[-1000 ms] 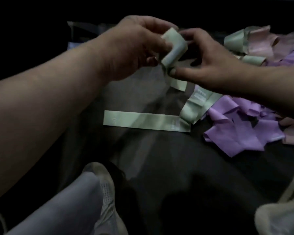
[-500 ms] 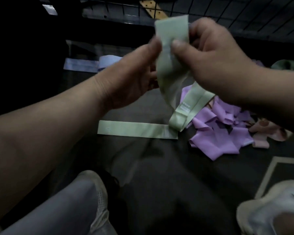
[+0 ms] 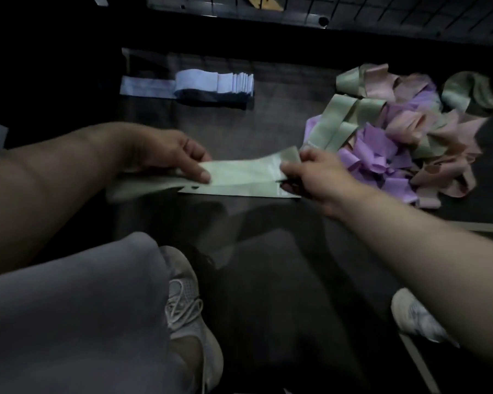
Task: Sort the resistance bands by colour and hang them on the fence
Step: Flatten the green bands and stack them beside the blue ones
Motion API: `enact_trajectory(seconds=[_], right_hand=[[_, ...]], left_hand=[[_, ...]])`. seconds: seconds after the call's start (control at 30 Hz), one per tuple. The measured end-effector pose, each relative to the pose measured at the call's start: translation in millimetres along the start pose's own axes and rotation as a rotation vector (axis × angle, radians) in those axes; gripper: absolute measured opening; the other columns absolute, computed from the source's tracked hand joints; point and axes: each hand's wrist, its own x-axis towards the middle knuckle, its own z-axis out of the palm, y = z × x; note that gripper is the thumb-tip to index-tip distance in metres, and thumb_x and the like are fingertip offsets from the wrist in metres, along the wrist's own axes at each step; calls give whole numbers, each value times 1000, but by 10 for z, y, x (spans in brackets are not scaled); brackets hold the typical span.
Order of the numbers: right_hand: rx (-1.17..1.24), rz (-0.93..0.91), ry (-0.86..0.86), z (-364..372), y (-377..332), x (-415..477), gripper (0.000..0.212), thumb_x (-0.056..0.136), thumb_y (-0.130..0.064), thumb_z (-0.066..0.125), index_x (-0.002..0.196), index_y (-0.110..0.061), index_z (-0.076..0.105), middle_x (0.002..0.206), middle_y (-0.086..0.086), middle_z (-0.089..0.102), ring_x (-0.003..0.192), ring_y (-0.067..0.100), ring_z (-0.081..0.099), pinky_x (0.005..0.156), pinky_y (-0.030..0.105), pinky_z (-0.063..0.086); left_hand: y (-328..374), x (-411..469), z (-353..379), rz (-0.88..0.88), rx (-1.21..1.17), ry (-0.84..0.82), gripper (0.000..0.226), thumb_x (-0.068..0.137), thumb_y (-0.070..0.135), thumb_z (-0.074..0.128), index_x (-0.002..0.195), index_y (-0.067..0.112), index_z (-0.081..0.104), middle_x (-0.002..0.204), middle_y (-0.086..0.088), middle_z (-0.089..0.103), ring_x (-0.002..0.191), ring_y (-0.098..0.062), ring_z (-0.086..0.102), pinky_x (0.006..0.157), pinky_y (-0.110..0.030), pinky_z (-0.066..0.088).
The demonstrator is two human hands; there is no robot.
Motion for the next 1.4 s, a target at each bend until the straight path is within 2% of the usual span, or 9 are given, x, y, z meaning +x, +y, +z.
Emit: enact_trajectory(seconds=[0.1,0.27,0.33,0.43,0.6,0.77,1.1,1.3,1.4], right_hand=[[-210,-4,62,36,377,198,11,89,-5,69,85,-12,62,85,10,66,74,23,63,75,42,56],[-447,-36,134,-14,687,486,19,91,-12,66,76,-17,55,81,8,64,80,24,61,78,37,51],[-503,-41,183,-65,734,570,6,92,-14,66,87,-15,61,90,9,68,89,27,64,88,37,53],[-609,-63,236,-136,718,625,20,93,-17,64,111,-8,64,107,10,68,100,25,62,91,28,47],[-710,-149,230,-142,721,638,23,94,-17,60,115,-11,66,113,10,69,107,27,62,93,28,46],[-800,-164,208,-93,789,653,26,94,-22,54,116,-16,66,118,13,62,108,32,59,97,38,48],[-1198,-180,226,-118,874,600,74,93,-29,59,155,-25,19,141,13,35,126,35,36,105,43,31],[-1318,-318,97,-201,825,639,73,91,-30,63,154,-23,25,158,7,21,139,32,26,111,43,25],[-1364,-345,61,-236,761,696,67,93,-27,61,152,-20,30,153,7,31,136,32,30,108,42,26]], left_hand=[[-264,63,-40,-191,69,34,62,40,42,97,91,13,77,94,-18,70,75,-27,62,64,-29,52],[-483,303,-102,-262,179,303,23,76,17,83,96,21,74,103,-10,73,87,-24,67,85,-42,56],[-518,401,-113,-231,159,385,22,76,16,84,93,25,73,102,-7,72,86,-21,66,86,-40,55],[-507,501,-97,-179,99,463,21,78,13,83,93,24,73,93,-5,73,75,-16,65,67,-26,53],[-509,698,-20,-126,146,582,21,84,15,78,104,19,73,83,0,68,65,-10,59,51,-17,44],[-565,791,58,-100,424,635,24,87,23,73,111,20,70,103,-4,70,90,-20,65,79,-27,51],[-644,721,216,-148,934,635,52,87,39,68,132,23,48,128,-10,43,118,-33,50,89,-40,46],[-664,767,237,-113,1040,613,63,84,42,68,139,28,41,128,-10,44,118,-33,48,94,-40,40],[-665,793,227,-94,913,652,50,87,32,66,133,26,48,126,-11,47,118,-36,49,98,-42,41]])
